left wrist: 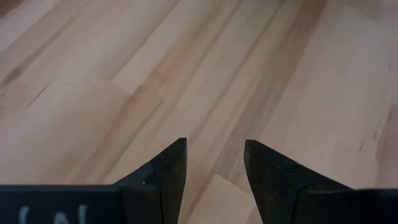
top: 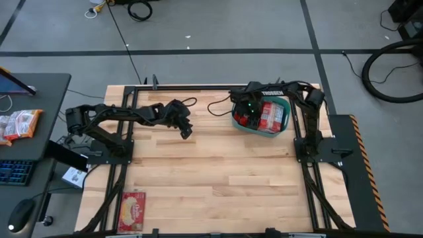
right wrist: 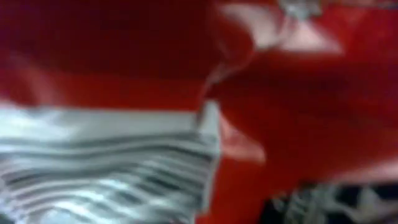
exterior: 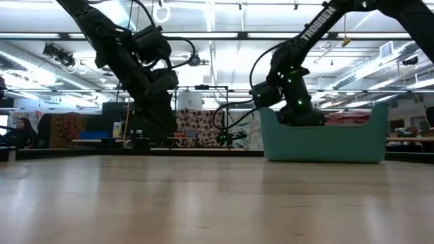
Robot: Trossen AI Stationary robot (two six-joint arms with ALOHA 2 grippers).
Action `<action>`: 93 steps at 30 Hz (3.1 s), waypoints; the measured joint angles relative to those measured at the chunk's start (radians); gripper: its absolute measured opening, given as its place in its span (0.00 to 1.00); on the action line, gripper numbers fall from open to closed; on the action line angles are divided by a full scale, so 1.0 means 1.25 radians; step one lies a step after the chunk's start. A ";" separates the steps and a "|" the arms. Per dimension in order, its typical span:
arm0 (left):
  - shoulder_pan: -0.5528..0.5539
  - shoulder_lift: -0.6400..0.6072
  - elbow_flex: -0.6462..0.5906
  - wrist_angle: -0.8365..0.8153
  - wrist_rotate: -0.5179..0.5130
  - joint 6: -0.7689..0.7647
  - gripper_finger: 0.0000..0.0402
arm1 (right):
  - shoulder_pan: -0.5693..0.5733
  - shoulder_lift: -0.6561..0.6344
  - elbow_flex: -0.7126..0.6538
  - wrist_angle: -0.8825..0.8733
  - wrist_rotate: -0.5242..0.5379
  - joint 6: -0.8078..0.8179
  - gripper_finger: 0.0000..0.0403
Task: Sort popcorn bags into baskets
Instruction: Adjust the popcorn bags in the bin
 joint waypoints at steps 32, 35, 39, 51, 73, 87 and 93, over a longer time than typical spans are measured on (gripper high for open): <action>-0.055 0.000 0.000 0.017 -0.054 -0.132 0.41 | -0.010 -0.343 -0.248 0.228 -0.121 0.145 0.01; -0.055 0.000 0.000 0.021 -0.054 -0.132 0.41 | 0.013 -0.302 -0.212 0.158 -0.054 0.146 0.03; -0.055 0.000 0.000 0.021 -0.054 -0.132 0.41 | 0.028 -0.222 -0.124 0.079 -0.031 0.173 0.14; -0.091 0.000 0.000 -0.018 -0.054 -0.149 0.41 | 0.026 -0.038 -0.019 -0.064 -0.058 -0.382 0.50; -0.136 0.000 0.000 -0.096 -0.084 -0.160 0.41 | 0.004 0.005 0.014 -0.043 0.016 -0.346 0.35; -0.134 0.000 0.000 -0.130 -0.088 -0.111 0.41 | 0.011 -0.044 0.032 -0.113 0.030 -0.370 0.55; -0.135 0.000 0.000 -0.166 -0.096 -0.092 0.41 | 0.010 -0.047 -0.052 -0.016 0.029 -0.388 0.54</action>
